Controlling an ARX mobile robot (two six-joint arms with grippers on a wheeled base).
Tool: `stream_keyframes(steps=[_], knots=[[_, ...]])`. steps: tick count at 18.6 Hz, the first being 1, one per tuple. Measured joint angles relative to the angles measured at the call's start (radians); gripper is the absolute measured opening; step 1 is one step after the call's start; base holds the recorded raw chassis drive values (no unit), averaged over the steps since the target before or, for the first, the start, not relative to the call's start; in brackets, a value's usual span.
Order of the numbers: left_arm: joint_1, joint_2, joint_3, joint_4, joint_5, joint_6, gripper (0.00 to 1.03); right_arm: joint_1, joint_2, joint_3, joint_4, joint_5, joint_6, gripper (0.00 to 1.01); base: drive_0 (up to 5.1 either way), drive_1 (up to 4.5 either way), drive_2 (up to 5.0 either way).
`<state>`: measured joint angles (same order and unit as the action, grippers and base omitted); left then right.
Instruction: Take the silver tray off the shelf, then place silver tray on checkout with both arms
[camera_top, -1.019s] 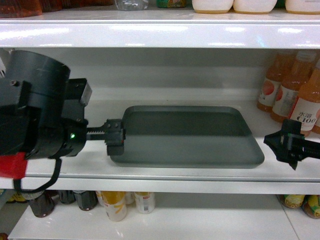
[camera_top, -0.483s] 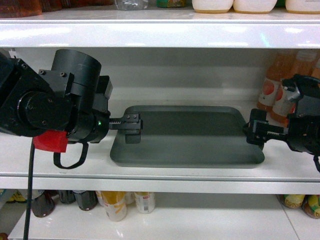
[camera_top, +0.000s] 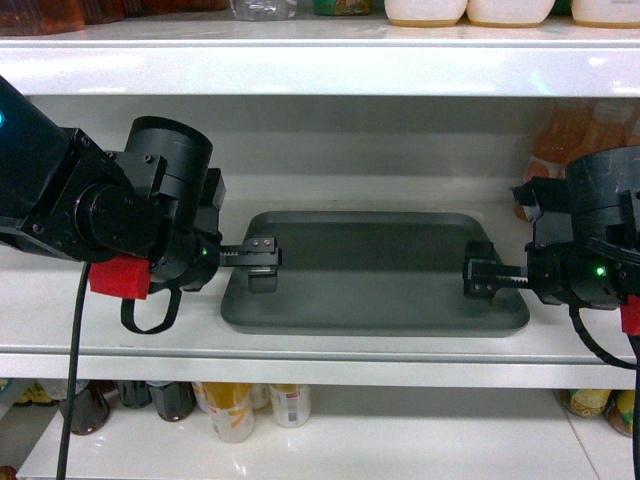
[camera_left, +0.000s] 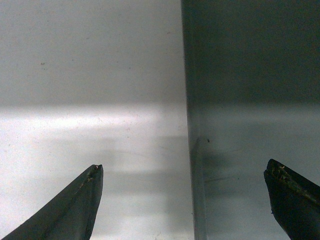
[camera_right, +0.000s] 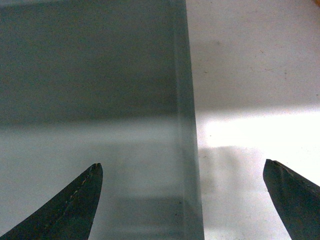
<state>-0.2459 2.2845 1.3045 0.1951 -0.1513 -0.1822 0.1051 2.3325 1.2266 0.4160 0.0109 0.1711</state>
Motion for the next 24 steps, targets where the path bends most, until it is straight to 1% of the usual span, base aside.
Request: stream_keyframes(steps=[2, 4, 6, 8, 10, 11, 12, 13, 15, 19, 21, 22, 23, 24], knots=[[0.001, 0.005, 0.013, -0.021, 0.003, -0.007, 0.98, 0.0, 0.023, 0.034, -0.032, 0.019, 0.0, 0.98, 0.0, 0.0, 0.0], [0.001, 0.015, 0.014, -0.029, 0.005, -0.014, 0.98, 0.0, 0.039, 0.055, -0.056, 0.02, -0.001, 0.98, 0.0, 0.0, 0.0], [0.001, 0.034, 0.013, -0.046, 0.003, -0.023, 0.98, 0.001, 0.053, 0.071, -0.081, 0.035, -0.014, 0.98, 0.0, 0.0, 0.0], [0.006, 0.044, 0.013, -0.057, 0.006, -0.032, 0.98, 0.006, 0.056, 0.075, -0.077, 0.04, -0.019, 0.98, 0.0, 0.0, 0.0], [0.012, 0.045, 0.013, -0.072, 0.027, -0.051, 0.98, 0.006, 0.057, 0.075, -0.08, 0.041, -0.022, 0.98, 0.0, 0.0, 0.0], [0.015, 0.046, 0.014, -0.08, 0.045, -0.062, 0.98, 0.006, 0.057, 0.075, -0.086, 0.042, -0.022, 0.96, 0.0, 0.0, 0.0], [0.016, 0.046, 0.013, -0.082, 0.054, -0.062, 0.96, 0.006, 0.057, 0.075, -0.093, 0.038, -0.022, 0.88, 0.0, 0.0, 0.0], [0.019, 0.046, 0.011, -0.084, 0.056, -0.063, 0.87, 0.006, 0.057, 0.076, -0.1, 0.038, -0.022, 0.81, 0.0, 0.0, 0.0], [0.026, 0.046, 0.004, -0.082, 0.056, -0.068, 0.71, 0.008, 0.057, 0.077, -0.104, 0.033, -0.022, 0.62, 0.0, 0.0, 0.0], [0.027, 0.045, -0.005, -0.082, 0.085, -0.116, 0.37, 0.01, 0.057, 0.074, -0.092, 0.041, -0.022, 0.27, 0.0, 0.0, 0.0], [0.021, 0.043, -0.016, -0.067, 0.077, -0.13, 0.18, 0.004, 0.057, 0.06, -0.07, 0.044, -0.014, 0.09, 0.0, 0.0, 0.0], [0.02, 0.039, -0.023, -0.06, 0.078, -0.132, 0.11, 0.003, 0.057, 0.053, -0.06, 0.029, -0.005, 0.03, 0.0, 0.0, 0.0], [0.019, 0.03, -0.042, -0.047, 0.084, -0.147, 0.04, -0.002, 0.054, 0.048, -0.061, 0.011, 0.006, 0.03, 0.0, 0.0, 0.0], [0.021, 0.018, -0.068, -0.029, 0.095, -0.159, 0.02, -0.003, 0.047, 0.032, -0.051, 0.001, 0.013, 0.03, 0.0, 0.0, 0.0]])
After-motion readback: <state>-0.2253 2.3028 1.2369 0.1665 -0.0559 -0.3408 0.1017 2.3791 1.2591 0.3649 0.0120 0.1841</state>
